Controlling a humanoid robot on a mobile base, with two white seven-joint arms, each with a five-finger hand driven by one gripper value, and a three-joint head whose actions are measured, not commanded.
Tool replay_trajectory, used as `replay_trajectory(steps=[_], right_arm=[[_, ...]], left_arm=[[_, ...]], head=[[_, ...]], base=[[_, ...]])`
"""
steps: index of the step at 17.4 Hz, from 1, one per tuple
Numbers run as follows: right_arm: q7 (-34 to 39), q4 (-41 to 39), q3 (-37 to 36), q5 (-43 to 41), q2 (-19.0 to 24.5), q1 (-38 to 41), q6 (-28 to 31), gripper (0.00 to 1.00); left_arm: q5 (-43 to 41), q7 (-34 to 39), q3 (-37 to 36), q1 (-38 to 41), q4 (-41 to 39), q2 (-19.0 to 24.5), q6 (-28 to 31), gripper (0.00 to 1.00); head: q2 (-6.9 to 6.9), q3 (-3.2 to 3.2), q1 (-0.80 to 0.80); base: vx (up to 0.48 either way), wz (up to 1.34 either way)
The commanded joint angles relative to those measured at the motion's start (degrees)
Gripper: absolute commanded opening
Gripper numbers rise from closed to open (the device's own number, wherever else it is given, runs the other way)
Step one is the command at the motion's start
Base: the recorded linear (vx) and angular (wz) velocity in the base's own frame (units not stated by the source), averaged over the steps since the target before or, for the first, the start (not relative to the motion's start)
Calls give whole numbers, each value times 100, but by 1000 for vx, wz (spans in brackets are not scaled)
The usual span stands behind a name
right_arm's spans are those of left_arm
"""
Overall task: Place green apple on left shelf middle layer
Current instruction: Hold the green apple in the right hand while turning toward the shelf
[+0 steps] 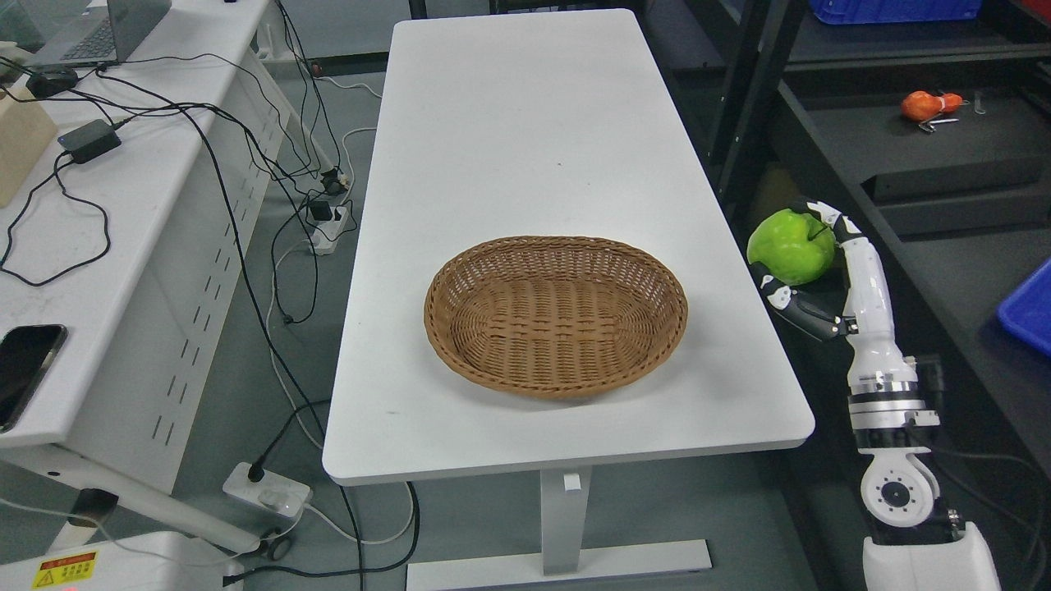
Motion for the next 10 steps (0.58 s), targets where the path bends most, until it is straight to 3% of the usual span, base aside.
replay_trajectory(steps=[1, 10], right_arm=[[6, -129, -153, -6, 195, 95, -28, 0], [15, -129, -92, -6, 265, 174, -90, 0]], left_arm=[[0, 8, 0, 0, 7, 100, 19, 100], [0, -1, 0, 0, -2, 100, 19, 100]], head=[[0, 0, 0], [0, 0, 0]], base=[[-328, -42], [-376, 138]])
